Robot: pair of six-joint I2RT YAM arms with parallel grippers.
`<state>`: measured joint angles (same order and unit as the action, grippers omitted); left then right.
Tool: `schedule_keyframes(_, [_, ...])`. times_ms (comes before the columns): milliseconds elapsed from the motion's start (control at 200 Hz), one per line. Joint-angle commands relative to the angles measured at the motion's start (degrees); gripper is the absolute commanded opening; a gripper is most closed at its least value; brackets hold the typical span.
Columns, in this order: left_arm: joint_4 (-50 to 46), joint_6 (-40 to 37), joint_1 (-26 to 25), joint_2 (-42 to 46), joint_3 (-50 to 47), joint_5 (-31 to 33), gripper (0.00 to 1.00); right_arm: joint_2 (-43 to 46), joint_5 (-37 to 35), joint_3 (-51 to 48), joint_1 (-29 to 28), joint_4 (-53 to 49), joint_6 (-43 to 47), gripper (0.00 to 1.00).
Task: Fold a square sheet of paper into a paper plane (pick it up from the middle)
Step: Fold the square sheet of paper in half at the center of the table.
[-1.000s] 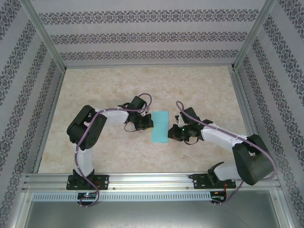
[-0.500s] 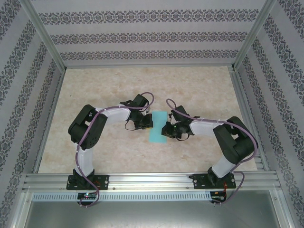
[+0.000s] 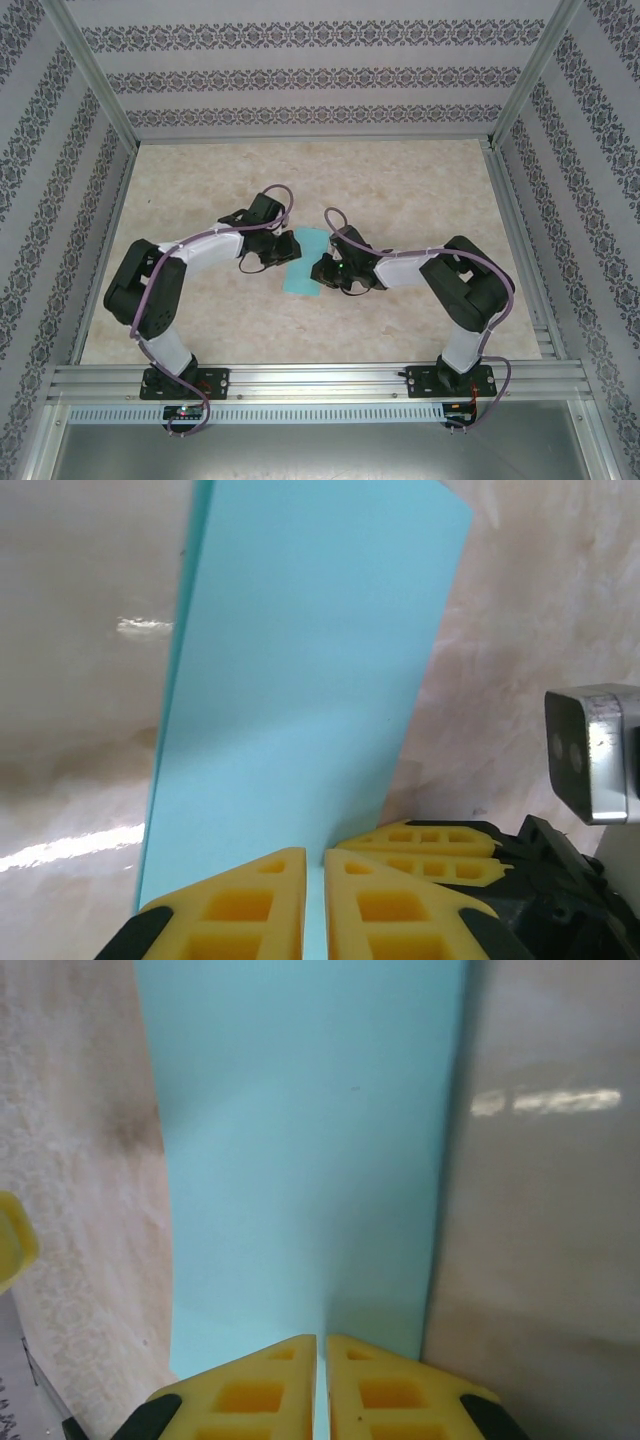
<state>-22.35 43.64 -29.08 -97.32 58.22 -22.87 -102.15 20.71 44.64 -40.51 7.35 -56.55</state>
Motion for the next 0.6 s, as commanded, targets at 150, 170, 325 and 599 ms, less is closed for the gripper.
schedule_keyframes(150, [3.5, -0.8, -2.3, 3.2, -2.5, -2.9, 0.11, 5.9, 0.1, 0.4, 4.3, -1.1, 4.5, 0.1])
schedule_keyframes(170, [3.5, -0.7, -2.6, 3.2, -2.4, -2.9, 0.1, 5.9, 0.6, 0.3, 4.9, -1.4, 5.0, 0.1])
schedule_keyframes(325, [4.3, 0.9, -5.2, 1.6, -2.0, -3.1, 0.05, 4.0, 5.1, 2.3, 7.2, -2.9, 8.6, 0.03])
schedule_keyframes(599, [4.4, 3.7, -7.1, -1.7, -1.7, -2.0, 0.01, -2.9, 8.9, 8.2, 7.9, -5.5, 11.2, 0.0])
